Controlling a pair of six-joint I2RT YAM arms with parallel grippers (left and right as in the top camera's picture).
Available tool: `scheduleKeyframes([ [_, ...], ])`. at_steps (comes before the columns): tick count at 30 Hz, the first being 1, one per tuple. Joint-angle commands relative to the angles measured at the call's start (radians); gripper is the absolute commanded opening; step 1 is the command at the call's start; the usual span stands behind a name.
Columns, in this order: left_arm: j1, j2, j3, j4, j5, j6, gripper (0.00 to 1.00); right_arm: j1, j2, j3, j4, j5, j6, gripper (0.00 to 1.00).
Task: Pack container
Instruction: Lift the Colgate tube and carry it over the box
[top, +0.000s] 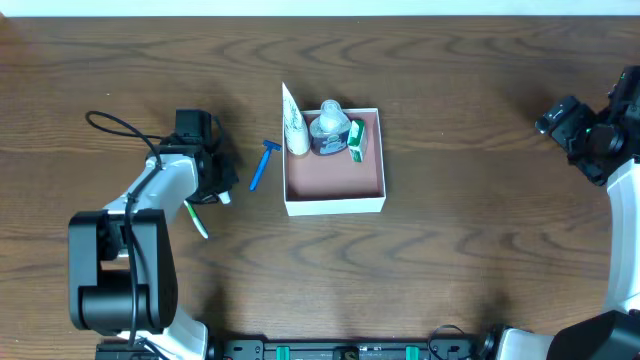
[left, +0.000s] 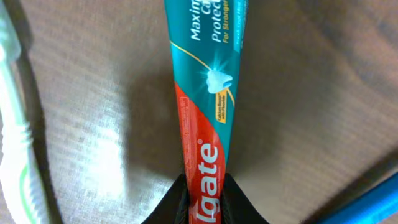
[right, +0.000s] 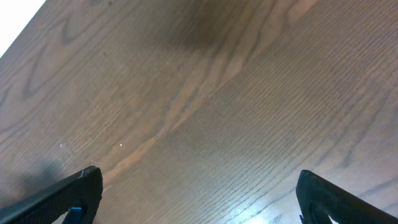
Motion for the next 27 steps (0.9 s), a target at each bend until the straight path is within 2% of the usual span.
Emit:
scheduleKeyframes([
  [1,0.005,-0.049,0.030,-0.046,-0.003,-0.003,0.15,-0.005,-0.003,0.010,-0.001,0.006,0.011,0.99],
  [9,-0.006,-0.290,0.144,-0.234,0.071,0.085,0.12,-0.005,-0.003,0.010,-0.001,0.006,0.011,0.99],
  [12,-0.043,-0.397,0.162,-0.276,0.144,0.162,0.12,-0.005,-0.003,0.010,-0.001,0.006,0.011,0.99],
  [15,-0.120,-0.488,0.161,-0.294,0.230,0.290,0.11,-0.005,-0.003,0.010,-0.001,0.006,0.011,0.99],
  [19,-0.272,-0.565,0.161,-0.308,0.233,0.393,0.11,-0.005,-0.003,0.010,-0.001,0.006,0.011,0.99],
  [25,-0.454,-0.573,0.160,-0.300,0.232,0.549,0.09,-0.005,-0.003,0.010,-0.001,0.006,0.011,0.99],
  [27,-0.501,-0.565,0.156,-0.300,0.232,0.654,0.08,-0.005,-0.003,0.010,-0.001,0.006,0.011,0.99],
])
